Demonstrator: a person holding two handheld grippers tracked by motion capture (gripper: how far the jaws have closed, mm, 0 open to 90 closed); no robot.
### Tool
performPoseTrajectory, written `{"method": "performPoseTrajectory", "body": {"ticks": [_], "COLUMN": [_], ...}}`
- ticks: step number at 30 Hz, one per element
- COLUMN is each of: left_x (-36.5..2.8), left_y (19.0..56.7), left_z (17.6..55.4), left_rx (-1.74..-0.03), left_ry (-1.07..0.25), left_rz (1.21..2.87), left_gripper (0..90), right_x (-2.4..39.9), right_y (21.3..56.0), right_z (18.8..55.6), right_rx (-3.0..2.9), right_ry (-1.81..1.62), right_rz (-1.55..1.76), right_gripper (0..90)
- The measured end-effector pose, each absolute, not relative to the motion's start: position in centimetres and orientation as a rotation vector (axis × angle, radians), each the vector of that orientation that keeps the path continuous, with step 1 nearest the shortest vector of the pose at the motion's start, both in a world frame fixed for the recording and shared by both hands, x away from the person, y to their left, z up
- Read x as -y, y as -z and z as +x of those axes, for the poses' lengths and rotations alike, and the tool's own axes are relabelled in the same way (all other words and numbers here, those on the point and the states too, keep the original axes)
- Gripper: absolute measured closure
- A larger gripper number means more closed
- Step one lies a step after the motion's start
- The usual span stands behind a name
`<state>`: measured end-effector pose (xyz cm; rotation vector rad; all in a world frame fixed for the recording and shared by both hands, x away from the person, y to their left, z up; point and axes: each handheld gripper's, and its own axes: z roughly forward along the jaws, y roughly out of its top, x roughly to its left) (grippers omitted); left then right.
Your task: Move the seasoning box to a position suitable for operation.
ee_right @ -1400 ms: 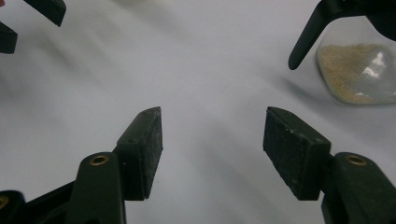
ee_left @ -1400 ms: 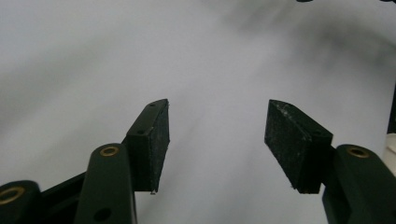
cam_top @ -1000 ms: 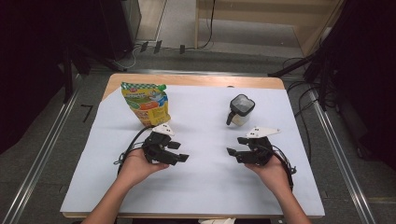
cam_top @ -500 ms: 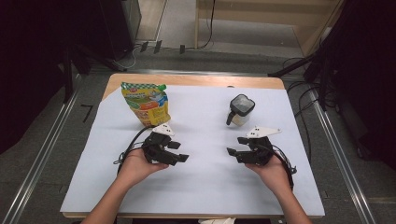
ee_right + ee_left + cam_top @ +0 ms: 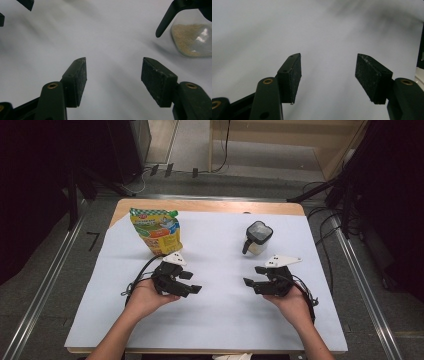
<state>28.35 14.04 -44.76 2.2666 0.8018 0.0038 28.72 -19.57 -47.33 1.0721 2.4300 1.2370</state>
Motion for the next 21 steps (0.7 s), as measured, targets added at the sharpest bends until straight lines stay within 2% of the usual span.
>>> {"method": "performPoseTrajectory", "body": {"ticks": [14, 21], "left_x": [-14.3, -14.3], "left_y": [44.5, 44.5], "left_z": [28.4, 28.3], "left_rx": [-0.809, -0.794], "left_ry": [-0.003, -0.001], "left_rz": [2.258, 2.266], "left_gripper": [39.0, 39.0], "right_x": [20.4, 21.9], "right_y": [47.1, 47.4], "right_z": [29.3, 30.8], "right_rx": [-2.402, -2.358], "right_ry": [-1.241, -1.229], "right_rz": [1.095, 1.146], "right_gripper": [39.4, 40.5]}}
